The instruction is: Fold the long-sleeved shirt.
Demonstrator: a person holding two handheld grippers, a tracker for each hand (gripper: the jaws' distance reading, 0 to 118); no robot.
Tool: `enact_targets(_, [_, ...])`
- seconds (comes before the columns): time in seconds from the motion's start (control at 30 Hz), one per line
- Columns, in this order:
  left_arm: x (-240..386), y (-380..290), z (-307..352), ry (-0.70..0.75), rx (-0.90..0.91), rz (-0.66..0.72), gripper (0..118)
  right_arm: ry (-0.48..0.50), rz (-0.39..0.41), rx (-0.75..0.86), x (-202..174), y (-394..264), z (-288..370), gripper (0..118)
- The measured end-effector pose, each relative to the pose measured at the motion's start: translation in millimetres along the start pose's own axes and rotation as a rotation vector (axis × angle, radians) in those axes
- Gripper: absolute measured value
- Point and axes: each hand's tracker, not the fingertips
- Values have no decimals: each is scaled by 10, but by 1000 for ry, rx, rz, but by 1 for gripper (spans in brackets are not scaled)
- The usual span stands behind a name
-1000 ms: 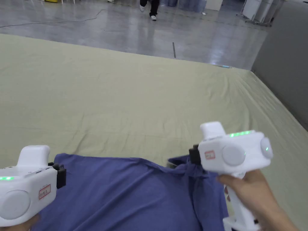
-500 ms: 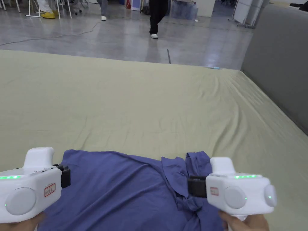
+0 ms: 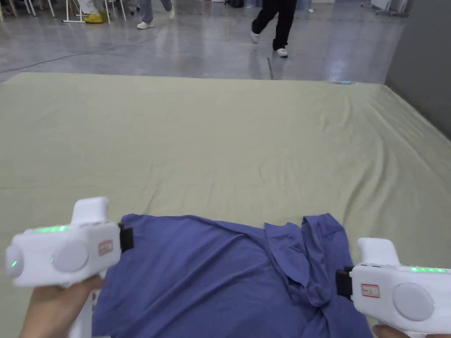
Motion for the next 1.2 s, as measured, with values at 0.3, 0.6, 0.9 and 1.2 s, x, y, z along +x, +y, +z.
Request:
enact_targets(0.3, [-152, 709, -1882, 143, -403, -53, 110, -3, -7, -78, 35, -13, -229, 3])
enact_targets(0.6, [100, 778, -1940, 169, -431, -168, 1, -61, 24, -134, 140, 73, -373, 3])
enact_targets(0.9, [231, 839, -1336, 120, -364, -208, 1, -19, 15, -107, 275, 1280, -758, 45])
enact_targets(1.2, [214, 837, -1331, 100, -357, -196, 1, -19, -7, -432, 365, 1851, -1986, 106])
